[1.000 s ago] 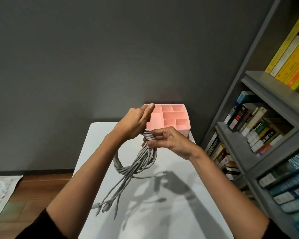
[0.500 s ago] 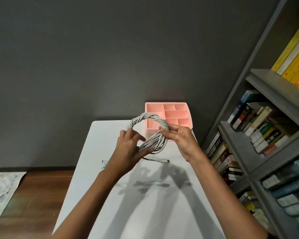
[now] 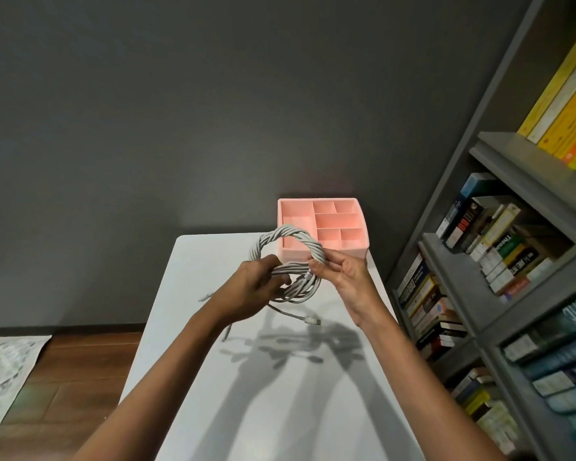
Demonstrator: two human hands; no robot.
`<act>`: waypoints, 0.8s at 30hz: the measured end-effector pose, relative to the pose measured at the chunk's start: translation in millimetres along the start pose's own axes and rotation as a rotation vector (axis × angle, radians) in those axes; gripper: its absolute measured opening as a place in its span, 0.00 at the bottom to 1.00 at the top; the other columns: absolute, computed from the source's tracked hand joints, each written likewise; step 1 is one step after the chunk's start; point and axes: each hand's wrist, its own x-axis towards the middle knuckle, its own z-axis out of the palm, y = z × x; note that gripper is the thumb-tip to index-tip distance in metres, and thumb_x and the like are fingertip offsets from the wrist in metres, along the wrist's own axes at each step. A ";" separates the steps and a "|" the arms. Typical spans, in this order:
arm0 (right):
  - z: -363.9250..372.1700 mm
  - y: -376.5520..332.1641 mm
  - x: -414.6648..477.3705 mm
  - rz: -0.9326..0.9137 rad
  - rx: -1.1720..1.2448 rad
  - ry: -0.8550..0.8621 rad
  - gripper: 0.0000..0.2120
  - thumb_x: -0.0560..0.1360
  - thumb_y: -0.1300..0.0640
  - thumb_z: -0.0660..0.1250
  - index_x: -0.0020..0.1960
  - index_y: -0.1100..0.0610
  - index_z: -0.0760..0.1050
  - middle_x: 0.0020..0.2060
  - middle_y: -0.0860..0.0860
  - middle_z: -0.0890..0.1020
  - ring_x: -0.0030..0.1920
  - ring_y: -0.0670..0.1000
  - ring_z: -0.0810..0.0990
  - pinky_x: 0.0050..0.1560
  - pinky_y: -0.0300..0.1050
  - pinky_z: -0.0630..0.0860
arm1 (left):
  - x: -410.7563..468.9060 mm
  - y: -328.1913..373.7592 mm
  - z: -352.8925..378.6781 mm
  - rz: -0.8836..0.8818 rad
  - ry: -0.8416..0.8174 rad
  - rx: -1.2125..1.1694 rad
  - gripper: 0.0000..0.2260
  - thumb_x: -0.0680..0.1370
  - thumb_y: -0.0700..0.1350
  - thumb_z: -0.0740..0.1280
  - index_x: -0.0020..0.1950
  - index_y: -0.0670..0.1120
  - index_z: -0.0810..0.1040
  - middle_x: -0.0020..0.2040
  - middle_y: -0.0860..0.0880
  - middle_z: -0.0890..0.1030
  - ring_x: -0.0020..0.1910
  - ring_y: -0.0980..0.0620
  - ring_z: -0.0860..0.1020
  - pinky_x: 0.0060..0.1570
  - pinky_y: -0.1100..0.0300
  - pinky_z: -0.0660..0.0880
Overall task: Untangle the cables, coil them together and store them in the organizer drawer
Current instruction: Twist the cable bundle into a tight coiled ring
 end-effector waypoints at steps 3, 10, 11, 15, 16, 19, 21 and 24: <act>2.5 6.5 -0.9 -0.030 -0.012 0.051 0.16 0.73 0.66 0.69 0.61 0.63 0.77 0.48 0.49 0.85 0.49 0.44 0.83 0.49 0.32 0.75 | 2.0 2.2 0.0 -0.007 0.042 0.004 0.09 0.80 0.41 0.63 0.40 0.44 0.70 0.34 0.51 0.80 0.34 0.59 0.77 0.34 0.70 0.68; 15.7 20.2 -0.2 -0.087 -0.201 0.171 0.10 0.75 0.62 0.70 0.56 0.54 0.80 0.47 0.49 0.85 0.49 0.45 0.83 0.52 0.41 0.78 | 16.3 14.3 -11.7 -0.174 0.033 -0.022 0.13 0.80 0.45 0.62 0.38 0.43 0.77 0.28 0.53 0.76 0.25 0.61 0.74 0.28 0.71 0.66; 18.5 23.3 -0.6 -0.083 -0.242 0.210 0.09 0.75 0.60 0.70 0.55 0.54 0.81 0.46 0.48 0.85 0.48 0.46 0.84 0.52 0.44 0.79 | 17.9 15.1 -11.1 -0.184 0.035 0.007 0.14 0.81 0.46 0.61 0.40 0.41 0.79 0.29 0.52 0.76 0.26 0.60 0.74 0.28 0.70 0.67; 33.5 25.0 -3.9 -0.082 -0.357 0.374 0.09 0.75 0.55 0.69 0.55 0.53 0.81 0.44 0.48 0.85 0.37 0.47 0.84 0.35 0.45 0.79 | 17.6 22.8 -0.4 -0.220 0.078 0.064 0.17 0.82 0.46 0.58 0.44 0.35 0.79 0.37 0.41 0.81 0.35 0.48 0.76 0.36 0.59 0.70; 36.5 22.8 -3.9 -0.042 -0.286 0.380 0.08 0.76 0.56 0.69 0.55 0.54 0.80 0.44 0.49 0.85 0.34 0.48 0.84 0.30 0.44 0.78 | 16.2 25.2 3.2 -0.230 0.089 0.068 0.16 0.82 0.45 0.57 0.45 0.35 0.78 0.40 0.40 0.82 0.39 0.45 0.78 0.38 0.57 0.70; 41.1 14.0 -1.6 0.206 0.151 0.344 0.07 0.77 0.63 0.66 0.53 0.57 0.79 0.39 0.53 0.85 0.30 0.49 0.84 0.28 0.41 0.78 | 6.6 32.2 17.1 -0.221 0.092 0.017 0.14 0.83 0.43 0.54 0.49 0.37 0.75 0.46 0.41 0.80 0.39 0.46 0.78 0.36 0.61 0.73; 41.0 11.5 0.8 0.367 0.459 0.323 0.05 0.78 0.67 0.64 0.49 0.60 0.78 0.32 0.53 0.84 0.28 0.48 0.83 0.28 0.39 0.78 | -3.8 33.1 31.6 -0.168 0.127 -0.037 0.11 0.83 0.41 0.54 0.53 0.39 0.74 0.48 0.40 0.80 0.42 0.43 0.79 0.43 0.56 0.75; 35.7 8.9 4.2 0.491 0.713 0.301 0.06 0.79 0.66 0.61 0.46 0.61 0.75 0.28 0.54 0.83 0.27 0.49 0.82 0.27 0.41 0.79 | -27.3 35.2 54.6 -0.112 0.231 -0.074 0.17 0.78 0.32 0.56 0.65 0.42 0.71 0.51 0.46 0.76 0.45 0.48 0.77 0.45 0.69 0.69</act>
